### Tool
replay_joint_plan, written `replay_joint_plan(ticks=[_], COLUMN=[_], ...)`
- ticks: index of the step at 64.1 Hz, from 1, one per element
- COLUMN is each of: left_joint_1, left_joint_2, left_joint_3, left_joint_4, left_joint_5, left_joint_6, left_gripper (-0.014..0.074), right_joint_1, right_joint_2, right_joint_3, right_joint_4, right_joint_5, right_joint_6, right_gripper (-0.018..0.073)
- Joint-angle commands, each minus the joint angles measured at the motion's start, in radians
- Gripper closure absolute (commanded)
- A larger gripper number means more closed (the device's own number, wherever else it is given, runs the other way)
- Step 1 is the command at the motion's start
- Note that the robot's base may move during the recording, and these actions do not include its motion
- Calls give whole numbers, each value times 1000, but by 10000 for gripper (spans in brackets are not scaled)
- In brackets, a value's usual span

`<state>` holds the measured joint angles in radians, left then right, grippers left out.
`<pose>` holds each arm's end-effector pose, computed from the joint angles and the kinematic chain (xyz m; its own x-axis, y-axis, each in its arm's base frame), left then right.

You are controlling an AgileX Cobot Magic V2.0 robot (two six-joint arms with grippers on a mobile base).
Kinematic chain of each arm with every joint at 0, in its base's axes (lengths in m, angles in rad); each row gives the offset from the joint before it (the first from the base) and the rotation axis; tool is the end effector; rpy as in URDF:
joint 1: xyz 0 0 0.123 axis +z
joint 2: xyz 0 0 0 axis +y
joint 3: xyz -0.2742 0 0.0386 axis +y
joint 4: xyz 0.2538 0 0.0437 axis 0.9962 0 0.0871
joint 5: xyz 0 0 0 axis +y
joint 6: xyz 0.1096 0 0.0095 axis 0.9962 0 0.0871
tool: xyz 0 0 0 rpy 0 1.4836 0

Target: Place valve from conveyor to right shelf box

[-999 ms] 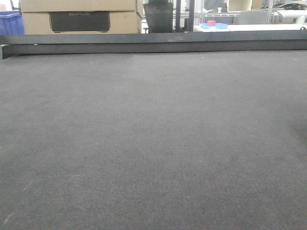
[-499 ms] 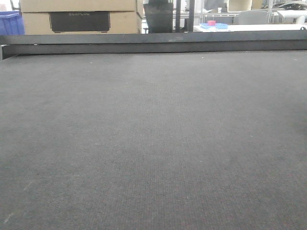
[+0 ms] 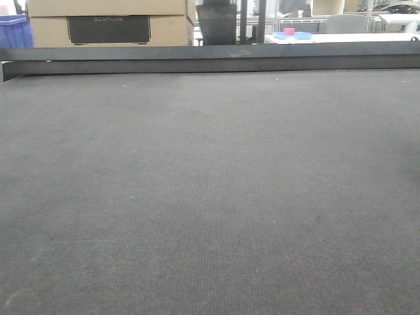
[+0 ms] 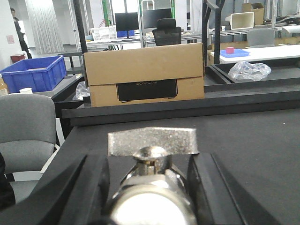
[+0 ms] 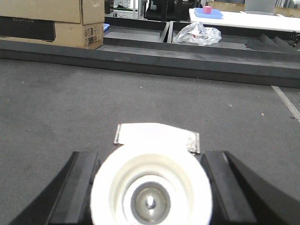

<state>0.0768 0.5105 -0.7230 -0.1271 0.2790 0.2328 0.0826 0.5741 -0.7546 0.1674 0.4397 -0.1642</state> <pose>0.1283 0.0060 0.3893 0.0180 0.1120 -0.9935 -0.0441 0.9928 0.1111 0.1396 0.0194 0.3746 -0.1634 -0.0260 -0.9862 -0.1541 0.9881 -0.0005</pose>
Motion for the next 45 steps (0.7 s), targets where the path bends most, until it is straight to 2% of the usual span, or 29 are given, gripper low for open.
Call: replay_joint_plan(ticks=[1, 45], left_joint_1=[-8, -8], left_joint_2=[-7, -7], left_joint_3=[-15, -15], left_joint_4=[-10, -10], left_joint_5=[-62, -62], left_joint_6=[-5, -5], left_gripper=[707, 707], right_joint_1=[-1, -1], right_joint_2=[-9, -9], right_joint_3=[-18, -18], right_joint_4=[1, 1], right_joint_5=[-89, -89], right_joint_6=[-2, -2], right_gripper=[712, 712])
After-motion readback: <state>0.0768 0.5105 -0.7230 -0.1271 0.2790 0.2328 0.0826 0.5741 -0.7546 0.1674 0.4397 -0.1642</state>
